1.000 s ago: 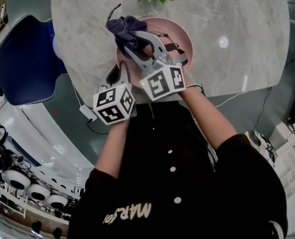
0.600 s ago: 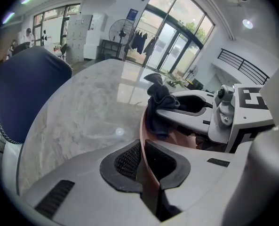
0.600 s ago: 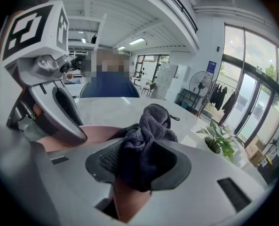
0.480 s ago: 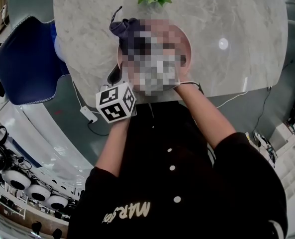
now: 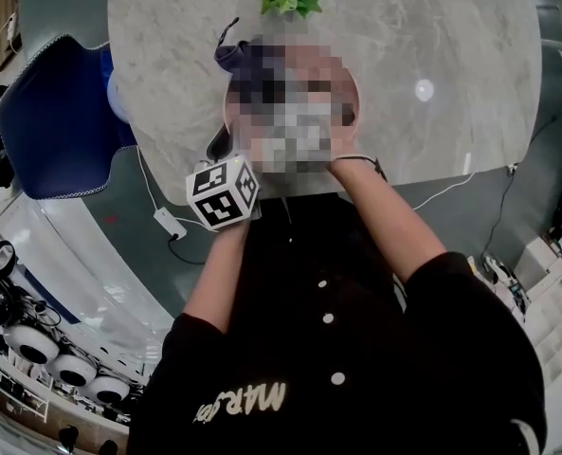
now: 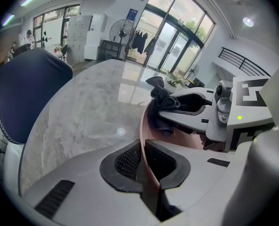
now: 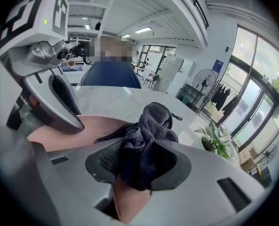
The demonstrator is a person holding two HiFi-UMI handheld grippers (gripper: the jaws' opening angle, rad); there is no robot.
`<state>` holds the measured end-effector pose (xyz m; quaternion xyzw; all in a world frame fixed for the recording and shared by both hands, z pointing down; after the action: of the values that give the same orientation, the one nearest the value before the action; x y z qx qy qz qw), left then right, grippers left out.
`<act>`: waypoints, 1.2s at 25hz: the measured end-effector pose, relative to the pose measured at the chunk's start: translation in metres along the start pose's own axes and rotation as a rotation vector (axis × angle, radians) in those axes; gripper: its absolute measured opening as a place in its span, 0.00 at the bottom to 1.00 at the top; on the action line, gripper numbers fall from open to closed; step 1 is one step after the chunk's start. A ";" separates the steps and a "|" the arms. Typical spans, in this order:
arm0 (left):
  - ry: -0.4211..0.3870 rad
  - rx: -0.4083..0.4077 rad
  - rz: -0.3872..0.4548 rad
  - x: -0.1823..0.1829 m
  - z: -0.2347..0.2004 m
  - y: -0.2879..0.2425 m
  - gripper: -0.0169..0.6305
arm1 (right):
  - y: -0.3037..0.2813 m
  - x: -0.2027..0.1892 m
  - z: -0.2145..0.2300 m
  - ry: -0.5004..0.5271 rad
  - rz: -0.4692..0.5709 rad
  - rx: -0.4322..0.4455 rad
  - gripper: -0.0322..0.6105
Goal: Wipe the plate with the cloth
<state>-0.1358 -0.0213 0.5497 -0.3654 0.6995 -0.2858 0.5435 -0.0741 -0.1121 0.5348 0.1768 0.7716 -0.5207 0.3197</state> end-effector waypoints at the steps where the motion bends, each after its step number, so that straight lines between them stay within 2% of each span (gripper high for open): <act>1: -0.004 0.002 0.002 0.000 0.000 0.000 0.09 | 0.001 -0.001 0.002 -0.005 -0.007 -0.005 0.27; 14: 0.006 0.021 0.008 -0.001 0.001 0.001 0.09 | 0.011 -0.019 0.021 -0.068 -0.065 -0.049 0.27; 30: 0.038 0.030 0.015 -0.002 0.001 0.000 0.09 | 0.028 -0.044 0.040 -0.088 -0.145 -0.083 0.27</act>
<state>-0.1346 -0.0194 0.5504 -0.3465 0.7080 -0.2989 0.5379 -0.0121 -0.1349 0.5350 0.0838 0.7885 -0.5174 0.3218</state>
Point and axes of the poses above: the fingertips, and each gripper's own axes: y backward along the fingers, z to its right, x out of its top, the point moved 5 cm from there along y, backward along the fingers, and after that the axes turned 9 degrees about -y, right-handed, at the moved point
